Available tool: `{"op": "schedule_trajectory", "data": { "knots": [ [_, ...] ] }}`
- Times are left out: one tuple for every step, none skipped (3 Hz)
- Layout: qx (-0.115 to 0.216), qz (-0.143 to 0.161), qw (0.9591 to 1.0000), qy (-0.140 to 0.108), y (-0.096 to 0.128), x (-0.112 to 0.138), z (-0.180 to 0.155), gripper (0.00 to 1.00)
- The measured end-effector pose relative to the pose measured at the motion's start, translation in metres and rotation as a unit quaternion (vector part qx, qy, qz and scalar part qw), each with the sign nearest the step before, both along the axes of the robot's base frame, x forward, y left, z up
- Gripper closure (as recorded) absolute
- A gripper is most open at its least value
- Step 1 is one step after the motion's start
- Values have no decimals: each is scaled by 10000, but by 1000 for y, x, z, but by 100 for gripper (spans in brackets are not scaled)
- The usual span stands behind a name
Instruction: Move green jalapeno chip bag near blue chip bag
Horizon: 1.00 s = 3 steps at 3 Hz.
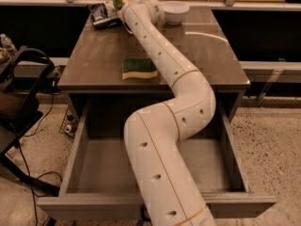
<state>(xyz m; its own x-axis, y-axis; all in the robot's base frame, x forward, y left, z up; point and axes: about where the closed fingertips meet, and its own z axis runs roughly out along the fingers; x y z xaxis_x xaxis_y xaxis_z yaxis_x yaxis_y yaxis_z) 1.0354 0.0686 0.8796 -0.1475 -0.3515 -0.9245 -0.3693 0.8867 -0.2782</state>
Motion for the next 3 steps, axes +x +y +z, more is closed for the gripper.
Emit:
{"op": "schedule_trajectory", "data": {
  "knots": [
    [-224,-247,9994,-58,-16,5,-1,100],
    [-255,-276,9993,-58,-16,5,-2,85],
    [-258,-268,9993,-44,-15,6,-5,62]
  ]
}}
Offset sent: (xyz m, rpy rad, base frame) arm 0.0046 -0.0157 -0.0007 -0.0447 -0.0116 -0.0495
